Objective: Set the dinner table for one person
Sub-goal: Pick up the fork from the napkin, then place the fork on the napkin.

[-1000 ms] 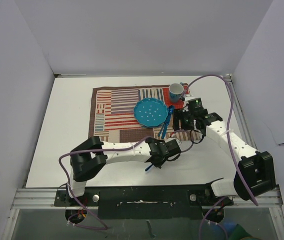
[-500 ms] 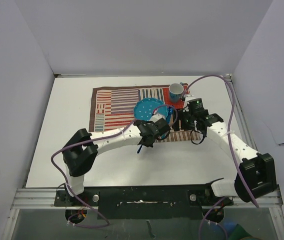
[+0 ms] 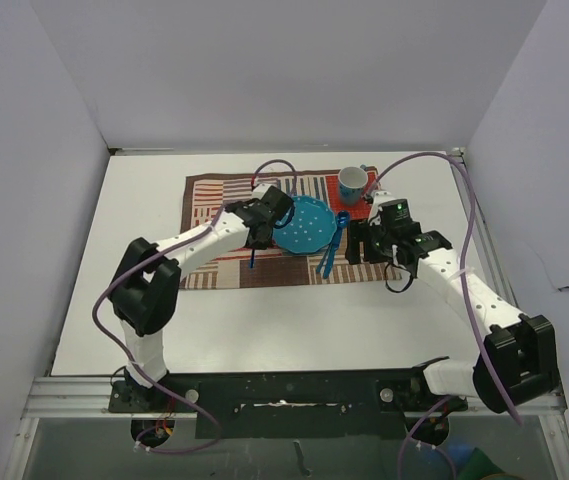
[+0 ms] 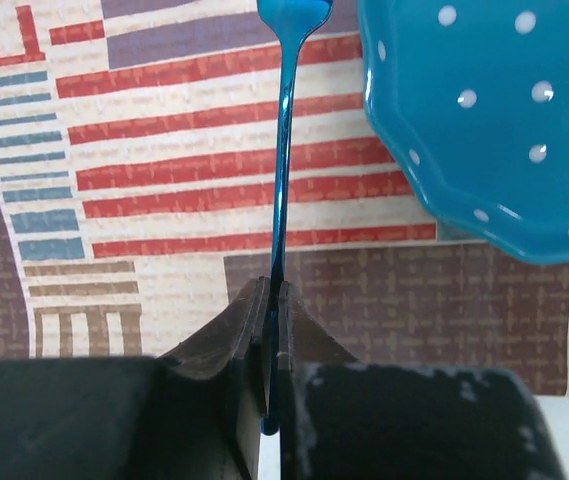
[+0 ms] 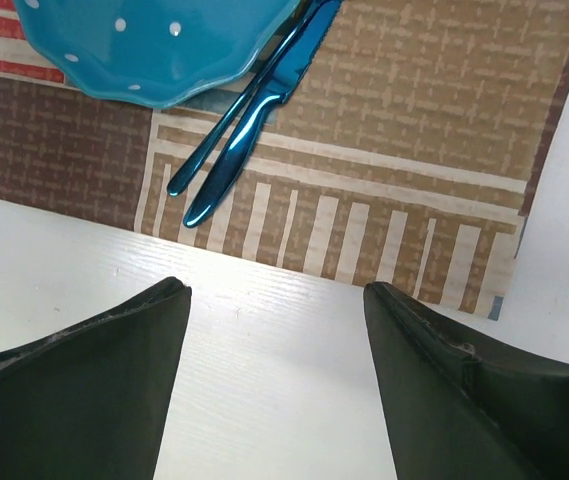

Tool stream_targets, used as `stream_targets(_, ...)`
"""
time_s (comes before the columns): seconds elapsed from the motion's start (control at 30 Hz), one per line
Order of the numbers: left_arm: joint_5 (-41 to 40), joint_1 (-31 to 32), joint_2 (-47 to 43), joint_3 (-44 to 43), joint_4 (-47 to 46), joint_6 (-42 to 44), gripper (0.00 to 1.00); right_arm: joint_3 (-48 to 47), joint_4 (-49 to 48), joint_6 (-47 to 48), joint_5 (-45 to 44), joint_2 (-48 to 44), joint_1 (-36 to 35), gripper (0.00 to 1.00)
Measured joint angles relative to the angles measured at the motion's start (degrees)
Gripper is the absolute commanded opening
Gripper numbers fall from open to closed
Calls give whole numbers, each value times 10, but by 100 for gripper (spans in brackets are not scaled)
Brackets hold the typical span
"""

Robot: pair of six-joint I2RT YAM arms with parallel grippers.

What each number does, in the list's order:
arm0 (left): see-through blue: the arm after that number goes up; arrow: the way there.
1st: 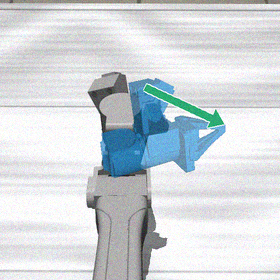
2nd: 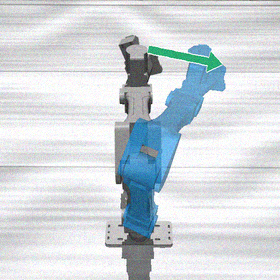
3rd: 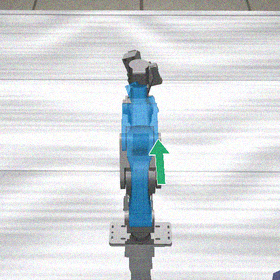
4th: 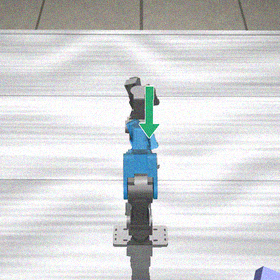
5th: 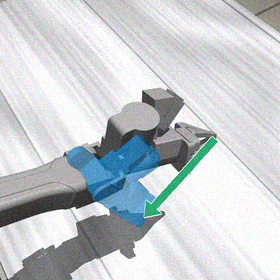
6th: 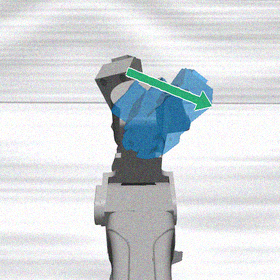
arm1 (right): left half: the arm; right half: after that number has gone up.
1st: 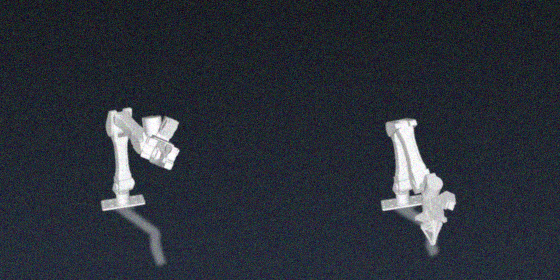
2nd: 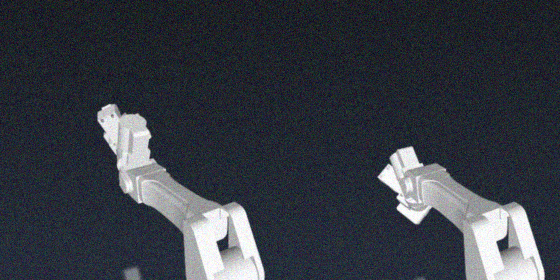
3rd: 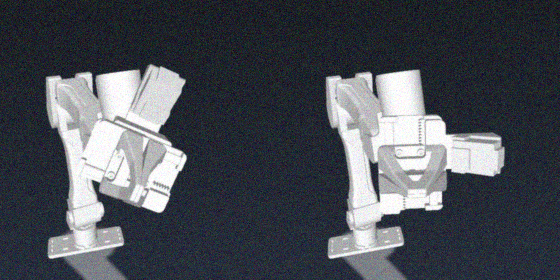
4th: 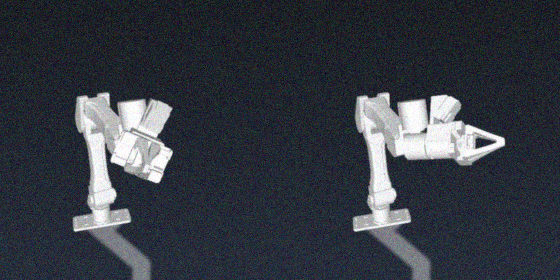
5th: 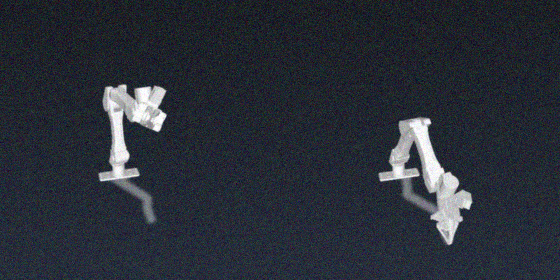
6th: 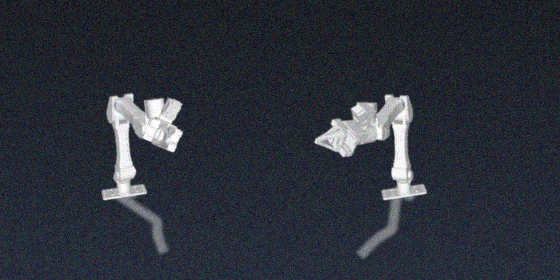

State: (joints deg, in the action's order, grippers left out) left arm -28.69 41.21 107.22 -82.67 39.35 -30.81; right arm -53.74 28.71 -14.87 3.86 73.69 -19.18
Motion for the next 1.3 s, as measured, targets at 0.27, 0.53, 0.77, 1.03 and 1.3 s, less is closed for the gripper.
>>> stream_targets(0.27,35,-32,61,-37,-37,-4,0,12,0,-8,13,12,-1,71)
stream_targets(0.53,49,-73,110,-55,-63,-10,0,12,1,-9,14,12,-10,71)
stream_targets(0.77,52,-106,119,-55,-65,-21,0,12,2,-9,13,12,-12,71)
stream_targets(1.03,54,-108,149,-72,-67,-31,33,12,2,-9,13,19,-12,72)
stream_targets(1.3,48,-108,151,-76,-62,-35,50,12,5,-9,13,23,-12,73)
